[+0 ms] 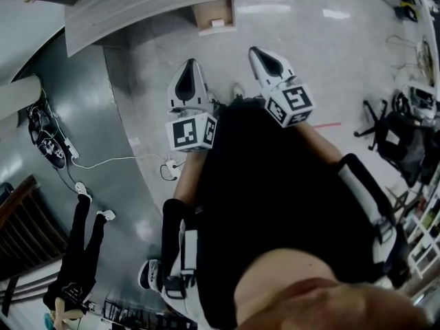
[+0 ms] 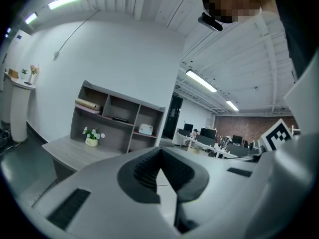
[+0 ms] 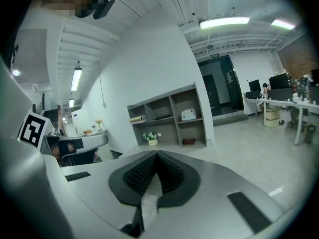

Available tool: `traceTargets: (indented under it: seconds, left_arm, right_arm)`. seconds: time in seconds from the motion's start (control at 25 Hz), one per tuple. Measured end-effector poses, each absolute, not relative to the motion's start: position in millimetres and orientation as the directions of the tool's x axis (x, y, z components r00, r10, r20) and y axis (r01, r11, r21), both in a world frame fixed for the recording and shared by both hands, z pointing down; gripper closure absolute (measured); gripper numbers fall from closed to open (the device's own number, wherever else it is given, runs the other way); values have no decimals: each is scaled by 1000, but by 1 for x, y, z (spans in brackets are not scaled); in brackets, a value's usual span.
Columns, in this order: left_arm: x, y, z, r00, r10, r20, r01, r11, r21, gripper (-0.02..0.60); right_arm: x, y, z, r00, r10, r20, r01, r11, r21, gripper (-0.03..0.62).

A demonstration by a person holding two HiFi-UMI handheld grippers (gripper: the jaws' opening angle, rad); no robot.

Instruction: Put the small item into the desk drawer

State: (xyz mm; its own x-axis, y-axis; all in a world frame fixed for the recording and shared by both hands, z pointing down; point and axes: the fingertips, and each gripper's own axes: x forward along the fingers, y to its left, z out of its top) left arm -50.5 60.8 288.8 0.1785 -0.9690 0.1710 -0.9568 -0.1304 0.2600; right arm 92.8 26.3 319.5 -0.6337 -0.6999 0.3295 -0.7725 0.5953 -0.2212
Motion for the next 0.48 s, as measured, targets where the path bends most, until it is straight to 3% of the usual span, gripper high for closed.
traceTargets:
  seconds: [0.48]
  left_arm:
    - [-62, 68, 290, 182, -969, 166, -957, -136, 255, 591]
  right_arm:
    - [85, 33, 320, -630, -704, 327, -775, 598, -206, 595]
